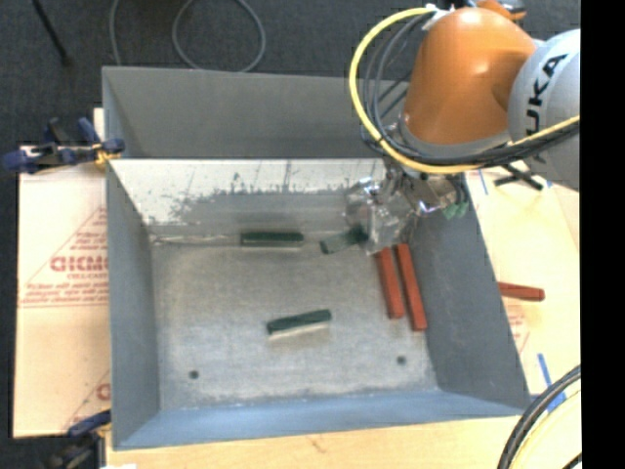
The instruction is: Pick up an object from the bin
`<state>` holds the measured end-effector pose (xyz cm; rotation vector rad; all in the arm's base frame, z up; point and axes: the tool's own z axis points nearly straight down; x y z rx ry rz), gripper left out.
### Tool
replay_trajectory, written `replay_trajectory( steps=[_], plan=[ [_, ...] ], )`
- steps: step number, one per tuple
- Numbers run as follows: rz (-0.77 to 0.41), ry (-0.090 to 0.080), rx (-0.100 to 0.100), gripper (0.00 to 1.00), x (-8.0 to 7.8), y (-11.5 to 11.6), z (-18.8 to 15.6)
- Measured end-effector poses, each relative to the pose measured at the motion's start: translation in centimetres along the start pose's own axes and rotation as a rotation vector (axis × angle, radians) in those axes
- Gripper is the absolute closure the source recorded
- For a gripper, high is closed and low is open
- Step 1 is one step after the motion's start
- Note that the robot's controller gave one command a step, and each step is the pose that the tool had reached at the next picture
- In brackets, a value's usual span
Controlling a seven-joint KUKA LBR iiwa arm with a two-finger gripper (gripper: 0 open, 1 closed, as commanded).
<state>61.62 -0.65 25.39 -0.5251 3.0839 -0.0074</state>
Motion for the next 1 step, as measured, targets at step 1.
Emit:
replay_trajectory(
  steps=[1],
  plan=[
    [-0.321,0.002,-0.003,1.0,-1.79,-0.29,-5.34]
  ],
)
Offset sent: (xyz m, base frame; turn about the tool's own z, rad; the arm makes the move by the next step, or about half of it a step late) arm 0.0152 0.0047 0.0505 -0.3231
